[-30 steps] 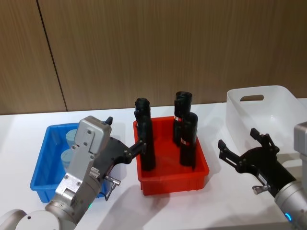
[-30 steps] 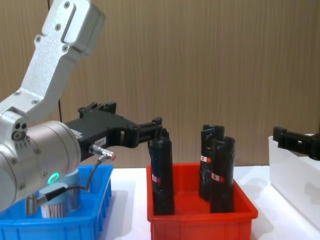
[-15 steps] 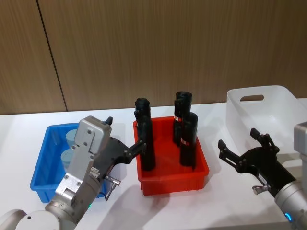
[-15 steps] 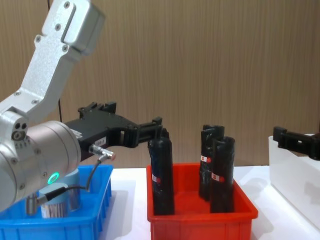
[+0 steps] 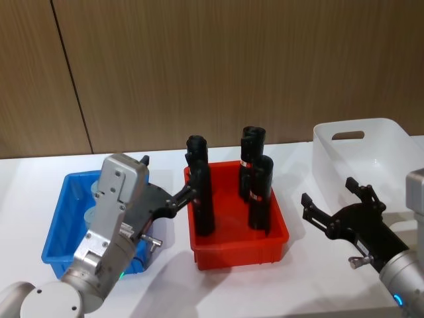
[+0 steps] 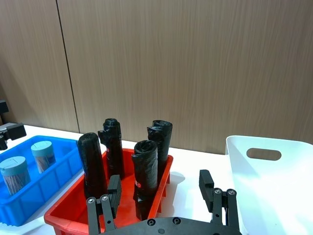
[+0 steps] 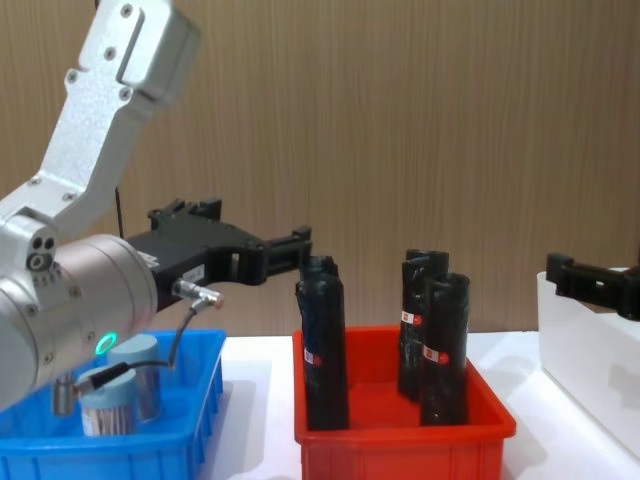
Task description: Pick the cotton swabs from the blue box and place them into the white box.
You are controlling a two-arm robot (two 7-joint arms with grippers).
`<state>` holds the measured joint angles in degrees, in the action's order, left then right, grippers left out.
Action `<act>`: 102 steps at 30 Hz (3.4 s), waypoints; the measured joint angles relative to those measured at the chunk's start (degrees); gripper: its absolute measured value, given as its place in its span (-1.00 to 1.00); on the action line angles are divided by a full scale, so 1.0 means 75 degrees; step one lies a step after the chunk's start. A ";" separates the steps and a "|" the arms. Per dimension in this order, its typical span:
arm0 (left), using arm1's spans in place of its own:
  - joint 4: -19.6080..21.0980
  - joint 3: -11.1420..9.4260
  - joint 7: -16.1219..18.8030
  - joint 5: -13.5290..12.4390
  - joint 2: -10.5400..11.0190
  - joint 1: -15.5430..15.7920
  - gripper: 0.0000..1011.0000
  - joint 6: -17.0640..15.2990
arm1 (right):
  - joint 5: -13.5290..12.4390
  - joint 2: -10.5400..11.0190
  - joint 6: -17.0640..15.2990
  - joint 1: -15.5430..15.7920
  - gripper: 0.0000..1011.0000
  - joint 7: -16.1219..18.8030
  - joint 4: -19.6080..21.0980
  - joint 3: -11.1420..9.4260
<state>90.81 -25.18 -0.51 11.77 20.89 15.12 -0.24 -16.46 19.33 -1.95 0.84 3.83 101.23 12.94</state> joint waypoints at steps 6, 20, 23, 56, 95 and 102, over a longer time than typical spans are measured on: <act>-0.0246 0.0117 0.0001 0.0215 -0.0045 0.0119 0.99 -0.0121 | 0.0000 0.0000 0.0000 0.0000 0.98 0.0000 0.0000 0.0000; -0.0759 0.0372 -0.0001 0.0769 -0.0056 0.0270 0.99 -0.0516 | 0.0000 0.0000 0.0000 -0.0001 0.98 0.0000 0.0000 0.0000; -0.0868 0.0425 -0.0001 0.0884 -0.0049 0.0283 0.99 -0.0594 | 0.0000 0.0000 0.0000 0.0000 0.98 0.0000 0.0000 0.0000; -0.1607 0.0969 0.0618 0.1941 0.0176 0.0059 0.99 -0.0706 | 0.0000 0.0000 0.0000 0.0000 0.98 0.0000 0.0000 0.0000; -0.3830 0.1145 -0.0837 0.1479 -0.0192 0.1263 0.99 -0.0790 | 0.0000 0.0000 0.0000 0.0000 0.98 0.0000 0.0000 0.0001; -0.4349 0.1120 -0.1208 0.1377 -0.0310 0.1552 0.99 -0.0648 | 0.0000 0.0000 0.0000 0.0000 0.98 0.0000 0.0000 0.0000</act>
<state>58.19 -16.78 -9.56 22.10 18.56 26.76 -5.09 -16.46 19.34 -1.95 0.84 3.83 101.23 12.94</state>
